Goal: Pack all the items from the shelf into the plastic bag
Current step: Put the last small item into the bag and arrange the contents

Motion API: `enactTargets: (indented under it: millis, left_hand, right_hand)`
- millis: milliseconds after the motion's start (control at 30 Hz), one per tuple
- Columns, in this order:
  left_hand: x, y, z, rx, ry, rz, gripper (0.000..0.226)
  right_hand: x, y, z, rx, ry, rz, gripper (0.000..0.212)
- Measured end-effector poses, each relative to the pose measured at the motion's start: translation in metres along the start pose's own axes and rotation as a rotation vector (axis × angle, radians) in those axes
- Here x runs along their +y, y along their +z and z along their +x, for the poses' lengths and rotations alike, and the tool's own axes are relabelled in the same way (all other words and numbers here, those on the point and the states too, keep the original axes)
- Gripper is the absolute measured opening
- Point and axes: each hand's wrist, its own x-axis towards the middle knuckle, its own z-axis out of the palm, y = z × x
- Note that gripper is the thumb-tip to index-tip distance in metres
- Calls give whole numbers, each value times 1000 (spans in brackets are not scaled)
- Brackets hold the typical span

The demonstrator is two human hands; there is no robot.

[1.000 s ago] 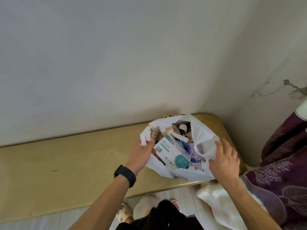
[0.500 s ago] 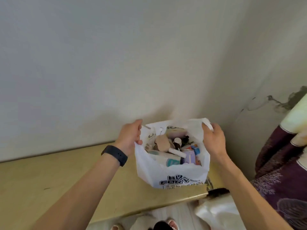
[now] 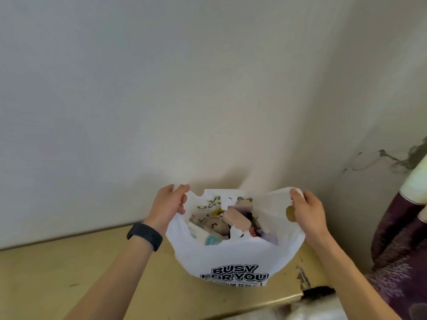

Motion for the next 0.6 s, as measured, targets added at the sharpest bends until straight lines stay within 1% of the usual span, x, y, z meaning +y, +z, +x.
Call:
enactTargets:
  millis: [100,200,233,300,333,400,500,533,567,600]
  left_hand:
    - [-23,-6,-15,24,111,199,27]
    - [-50,-5,-30,63,139,277,25]
    - [-59,-4,-32,79,158,286,23]
    - [-79,-2,-30,144,236,362,21]
    - [-89,-2,-28,184,266,417,26]
    - [-102,-3,-23,249,275,482,48]
    - [-108,-4,-16,252,237,458,94]
    - [-106,-4,-12,229,222,440,102]
    - [-103,-4,-6,202,214,435,106]
    - [-98,-4,0,170,218,453,105]
  right_hand:
    - [10,-2,-10,-17,-68,-65,24]
    - [26,-4,-19,-10,-88,-108,24]
    - [32,-5,-22,-12,-96,-122,32]
    - [43,-7,-22,-40,-112,-164,63]
    - [47,-8,-21,-70,-100,-192,79]
    - [52,-8,-16,-138,-64,-261,103]
    - [55,-4,2,-205,-94,-353,125]
    - [53,-1,8,-228,-106,-369,128]
    - [51,2,14,-253,-123,-378,127]
    - [49,6,19,-276,-153,-394,121]
